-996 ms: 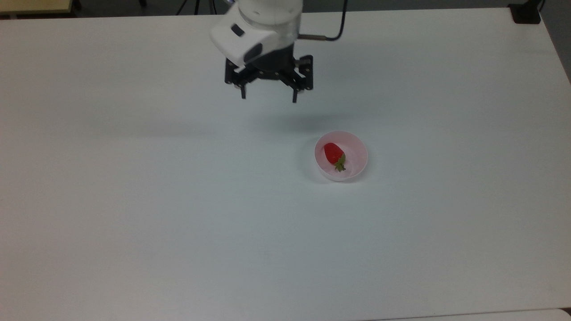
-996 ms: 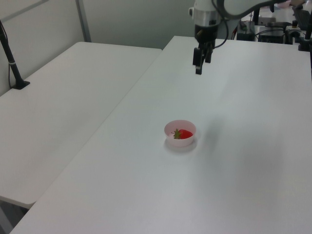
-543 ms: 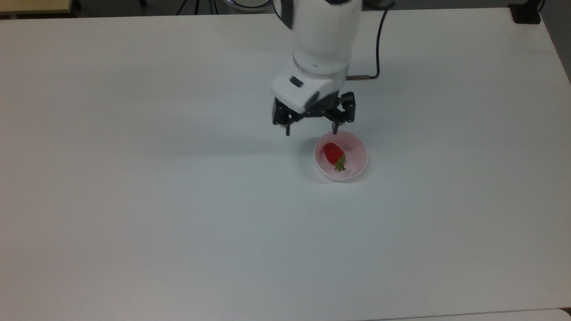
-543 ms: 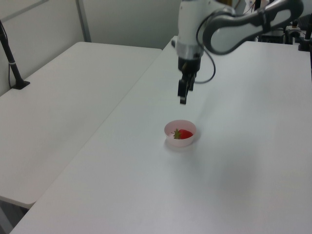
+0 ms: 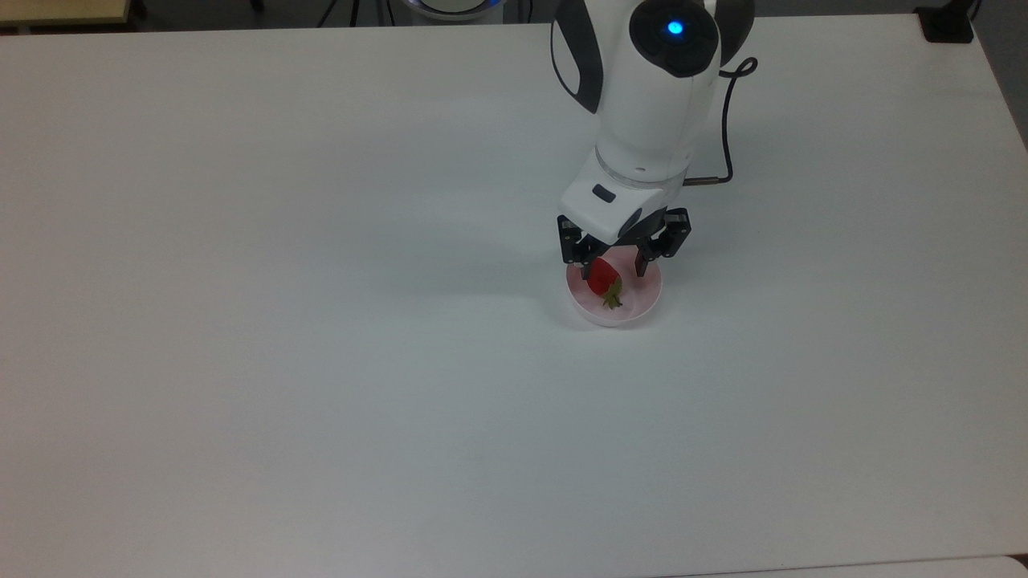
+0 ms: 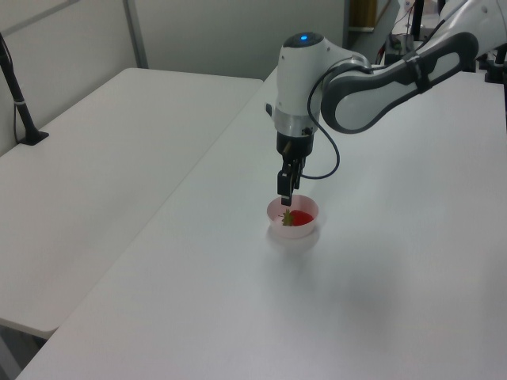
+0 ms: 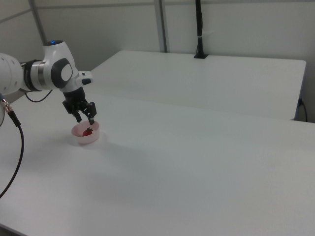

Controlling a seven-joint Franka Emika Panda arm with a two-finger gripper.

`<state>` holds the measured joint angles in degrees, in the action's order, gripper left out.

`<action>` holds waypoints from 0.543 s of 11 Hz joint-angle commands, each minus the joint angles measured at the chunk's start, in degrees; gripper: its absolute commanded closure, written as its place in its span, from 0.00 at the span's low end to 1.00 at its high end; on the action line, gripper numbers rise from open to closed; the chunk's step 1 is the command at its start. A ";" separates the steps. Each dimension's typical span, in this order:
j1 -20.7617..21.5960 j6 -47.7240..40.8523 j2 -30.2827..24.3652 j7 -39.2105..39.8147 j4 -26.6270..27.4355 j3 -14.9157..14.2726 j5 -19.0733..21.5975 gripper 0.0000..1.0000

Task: Pick up strawberry from bowl
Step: 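Lower the gripper into the bowl around the red strawberry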

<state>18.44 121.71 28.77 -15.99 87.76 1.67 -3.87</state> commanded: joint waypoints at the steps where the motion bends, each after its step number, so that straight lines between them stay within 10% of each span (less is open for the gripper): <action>1: 0.63 0.72 1.28 2.01 -0.49 -0.70 -2.02 0.32; 6: 0.80 0.72 3.13 3.69 -0.31 -0.70 -1.84 0.27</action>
<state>18.48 121.72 30.88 -13.12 87.74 1.52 -5.31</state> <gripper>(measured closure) 0.269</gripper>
